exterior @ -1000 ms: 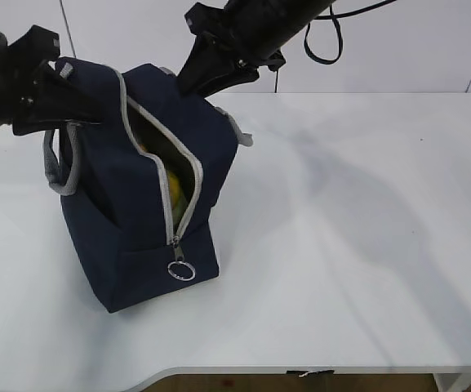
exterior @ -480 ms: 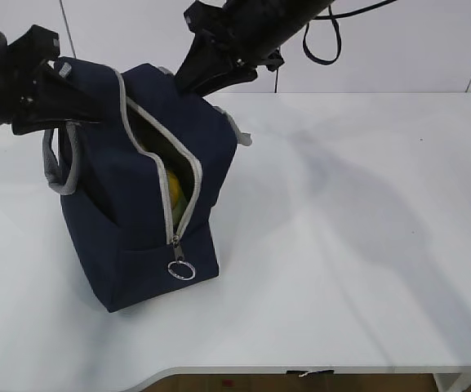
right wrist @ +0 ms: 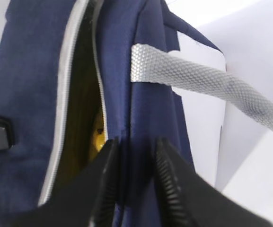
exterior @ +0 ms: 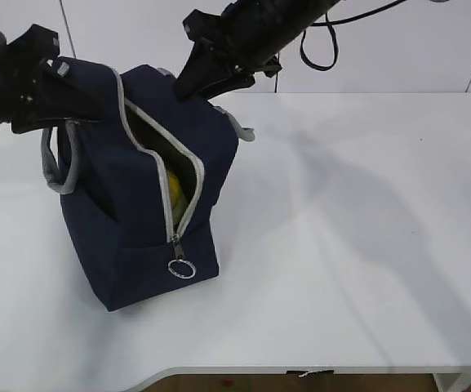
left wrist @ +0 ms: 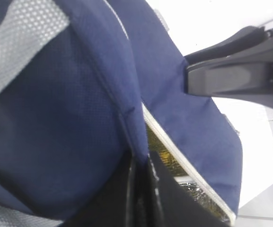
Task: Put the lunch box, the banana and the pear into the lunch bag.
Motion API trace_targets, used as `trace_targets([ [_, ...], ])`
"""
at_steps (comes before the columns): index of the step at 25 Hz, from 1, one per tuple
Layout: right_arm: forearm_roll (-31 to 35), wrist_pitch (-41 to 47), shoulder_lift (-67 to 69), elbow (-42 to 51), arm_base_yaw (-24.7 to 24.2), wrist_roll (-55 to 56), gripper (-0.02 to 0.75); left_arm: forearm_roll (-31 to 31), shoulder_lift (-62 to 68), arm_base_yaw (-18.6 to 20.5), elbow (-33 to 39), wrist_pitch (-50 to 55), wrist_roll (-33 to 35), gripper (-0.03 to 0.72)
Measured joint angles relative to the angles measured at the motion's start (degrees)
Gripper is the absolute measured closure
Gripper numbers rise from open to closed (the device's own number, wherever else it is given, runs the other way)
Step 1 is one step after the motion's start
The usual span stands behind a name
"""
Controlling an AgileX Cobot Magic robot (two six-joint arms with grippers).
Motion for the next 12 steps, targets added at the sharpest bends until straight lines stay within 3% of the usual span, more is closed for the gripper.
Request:
trace_targets([
  [7,1.6,0.0,0.0,-0.1,0.4,-4.5,0.715,0.0,0.0,0.0,0.0,-0.9,0.0,0.685],
  [12,1.8,0.0,0.0,-0.1,0.4,-5.4,0.729,0.0,0.0,0.0,0.0,-1.1,0.4,0.685],
])
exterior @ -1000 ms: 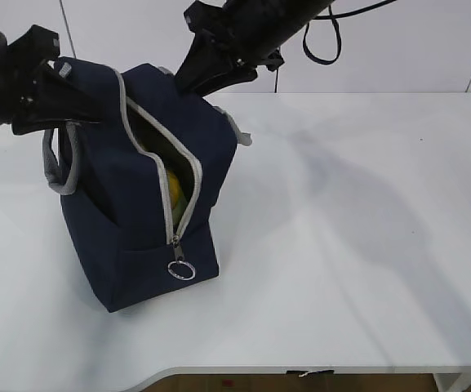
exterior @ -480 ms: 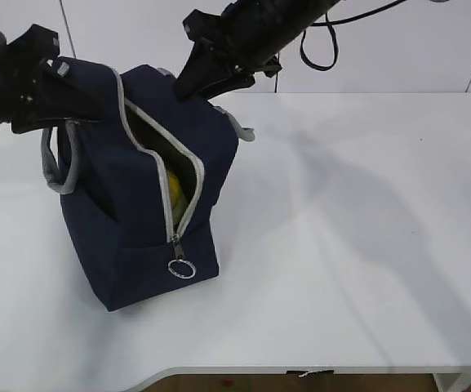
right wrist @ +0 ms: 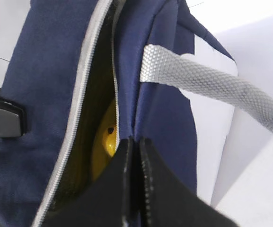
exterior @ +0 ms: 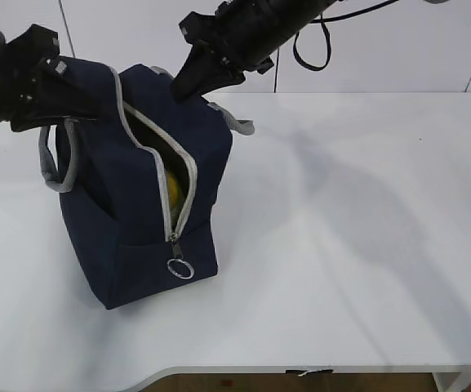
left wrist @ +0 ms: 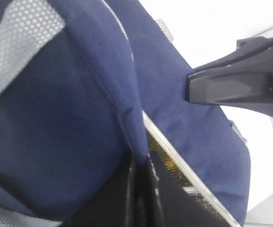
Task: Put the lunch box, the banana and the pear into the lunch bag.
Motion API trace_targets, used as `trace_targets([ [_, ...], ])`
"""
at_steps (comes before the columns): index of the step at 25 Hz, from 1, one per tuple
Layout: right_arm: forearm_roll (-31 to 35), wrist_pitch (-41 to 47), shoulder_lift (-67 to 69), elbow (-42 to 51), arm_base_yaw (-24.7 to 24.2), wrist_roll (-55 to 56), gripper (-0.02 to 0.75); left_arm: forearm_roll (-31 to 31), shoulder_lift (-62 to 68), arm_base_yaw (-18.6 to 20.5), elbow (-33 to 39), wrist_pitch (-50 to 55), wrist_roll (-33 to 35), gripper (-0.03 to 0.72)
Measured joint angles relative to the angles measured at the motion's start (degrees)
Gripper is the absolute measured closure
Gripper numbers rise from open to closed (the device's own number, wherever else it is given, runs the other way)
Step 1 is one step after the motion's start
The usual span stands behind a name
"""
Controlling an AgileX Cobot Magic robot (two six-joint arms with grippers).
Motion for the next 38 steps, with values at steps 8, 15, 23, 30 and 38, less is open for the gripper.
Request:
trace_targets([
  [8,-0.9,0.0,0.0,0.0,0.0,1.2,0.729,0.1,0.0,0.0,-1.4,0.5,3.5,0.685],
  [15,-11.3,0.0,-2.3,0.0,0.1,3.7,0.73,0.3,2.8,-0.5,-5.7,2.7,4.3,0.685],
  [23,-14.9,0.7,-6.2,1.5,-3.1,5.7,0.73,-0.7,10.7,-11.8,-12.4,2.1,4.8,0.685],
  [30,-15.7,1.0,-11.7,8.3,-10.0,5.8,0.73,-1.7,17.4,-15.8,-20.6,0.9,4.9,0.685],
  [38,-16.6,0.4,-17.5,17.8,-13.7,4.7,0.73,-3.4,26.3,-19.3,-31.2,3.5,5.0,0.685],
])
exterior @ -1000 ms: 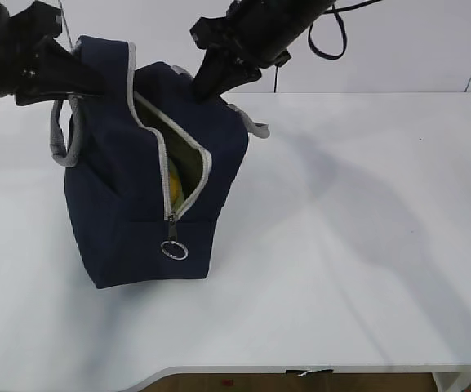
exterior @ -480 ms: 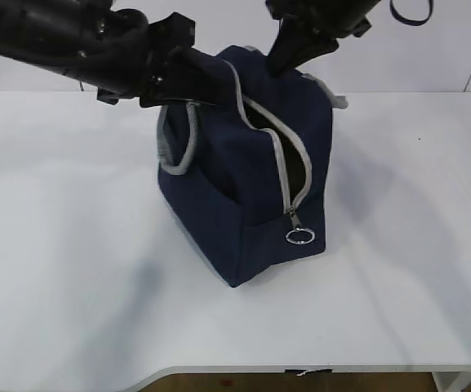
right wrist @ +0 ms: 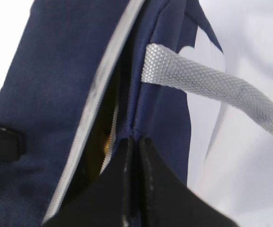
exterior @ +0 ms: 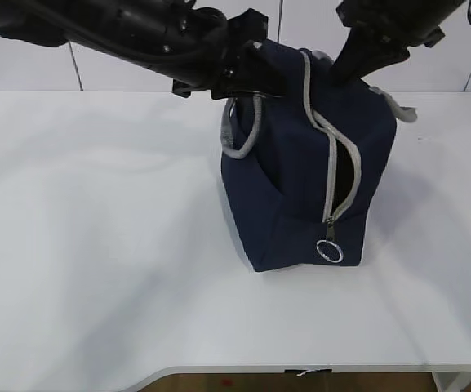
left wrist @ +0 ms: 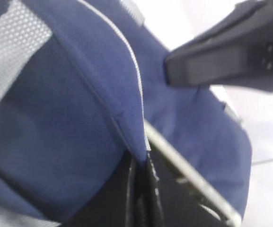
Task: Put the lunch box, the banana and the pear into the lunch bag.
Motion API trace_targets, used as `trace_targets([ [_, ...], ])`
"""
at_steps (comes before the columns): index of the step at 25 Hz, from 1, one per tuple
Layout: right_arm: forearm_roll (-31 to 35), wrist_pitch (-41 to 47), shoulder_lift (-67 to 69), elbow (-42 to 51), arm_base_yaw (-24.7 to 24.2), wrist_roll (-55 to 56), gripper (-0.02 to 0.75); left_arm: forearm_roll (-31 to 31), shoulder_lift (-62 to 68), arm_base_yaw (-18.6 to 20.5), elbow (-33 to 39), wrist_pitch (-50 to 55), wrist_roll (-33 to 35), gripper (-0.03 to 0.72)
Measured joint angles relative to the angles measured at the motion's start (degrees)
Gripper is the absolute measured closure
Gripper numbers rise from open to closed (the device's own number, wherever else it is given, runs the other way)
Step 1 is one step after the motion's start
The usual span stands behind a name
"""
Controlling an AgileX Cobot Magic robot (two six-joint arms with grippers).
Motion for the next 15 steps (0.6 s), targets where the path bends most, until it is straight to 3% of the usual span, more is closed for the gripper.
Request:
trace_targets([
  [6,-0.2,-1.6,-4.6,8.2,-3.5,-0.4,0.73,-0.2,3.9,-1.3,-4.3,3.0,0.0,0.685],
  [15,0.6,-9.4,-8.3,14.2,-4.0,-0.4,0.73,-0.6,5.0,-1.3,-5.6,5.3,0.4,0.685],
])
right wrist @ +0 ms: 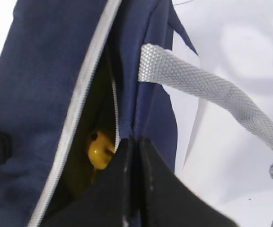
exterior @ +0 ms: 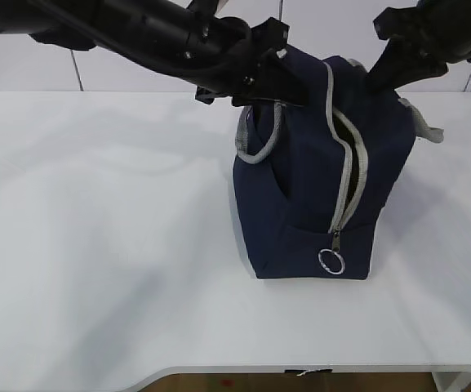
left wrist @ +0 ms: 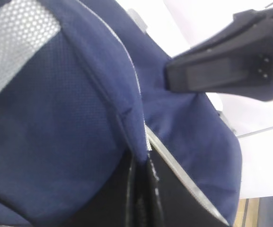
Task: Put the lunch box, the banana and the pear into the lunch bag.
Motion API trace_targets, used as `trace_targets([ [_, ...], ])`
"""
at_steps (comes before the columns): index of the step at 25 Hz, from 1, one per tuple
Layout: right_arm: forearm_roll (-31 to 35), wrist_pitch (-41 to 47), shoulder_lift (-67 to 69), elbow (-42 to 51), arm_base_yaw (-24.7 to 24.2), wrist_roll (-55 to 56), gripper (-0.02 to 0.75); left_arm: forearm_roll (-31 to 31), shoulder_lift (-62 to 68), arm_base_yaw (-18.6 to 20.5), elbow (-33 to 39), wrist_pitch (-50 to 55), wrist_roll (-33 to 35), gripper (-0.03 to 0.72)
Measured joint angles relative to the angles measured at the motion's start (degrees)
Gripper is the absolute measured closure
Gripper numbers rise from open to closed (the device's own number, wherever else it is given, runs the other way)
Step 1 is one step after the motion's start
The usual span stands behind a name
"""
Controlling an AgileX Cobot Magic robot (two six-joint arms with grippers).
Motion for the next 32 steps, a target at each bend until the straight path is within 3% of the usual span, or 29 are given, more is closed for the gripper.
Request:
trace_targets([
  [22,0.4,-6.0,-0.5,0.3,-0.1,0.0,0.731,2.2,0.6,0.0,-3.6,0.1,4.7,0.685],
  [32,3.0,-13.6,-3.6,8.1,-0.1,-0.6,0.731,2.4,1.2,0.0,-3.7,-1.1,7.5,0.685],
])
